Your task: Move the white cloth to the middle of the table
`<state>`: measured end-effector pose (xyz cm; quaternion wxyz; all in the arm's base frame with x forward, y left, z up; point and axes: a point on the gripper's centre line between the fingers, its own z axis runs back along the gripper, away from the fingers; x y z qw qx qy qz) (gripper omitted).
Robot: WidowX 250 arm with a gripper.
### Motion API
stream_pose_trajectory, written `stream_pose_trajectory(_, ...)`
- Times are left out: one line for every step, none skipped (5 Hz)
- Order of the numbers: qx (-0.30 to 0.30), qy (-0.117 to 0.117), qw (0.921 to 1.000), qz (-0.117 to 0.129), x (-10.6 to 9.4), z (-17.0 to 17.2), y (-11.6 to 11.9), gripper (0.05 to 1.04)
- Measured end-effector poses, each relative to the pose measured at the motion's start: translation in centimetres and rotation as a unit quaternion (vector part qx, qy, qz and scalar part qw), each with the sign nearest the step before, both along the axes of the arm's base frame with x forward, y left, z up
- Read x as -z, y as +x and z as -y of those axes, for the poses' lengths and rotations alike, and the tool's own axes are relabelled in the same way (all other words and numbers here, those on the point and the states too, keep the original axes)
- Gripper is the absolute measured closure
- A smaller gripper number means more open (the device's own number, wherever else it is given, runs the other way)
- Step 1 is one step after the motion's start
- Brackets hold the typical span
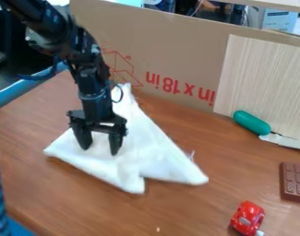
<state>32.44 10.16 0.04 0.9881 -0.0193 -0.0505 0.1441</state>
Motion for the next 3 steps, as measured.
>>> stream_pose_trajectory(-0.025,-0.012,0.9996,-0.002,-0.5,-0.4,0.8,0.083)
stream_pose_trajectory(-0.051,-0.027,0.9983,-0.011,-1.4,0.0,0.5,0.082)
stream_pose_trajectory(-0.083,-0.036,0.9956,0.024,-5.2,0.0,1.2,0.082)
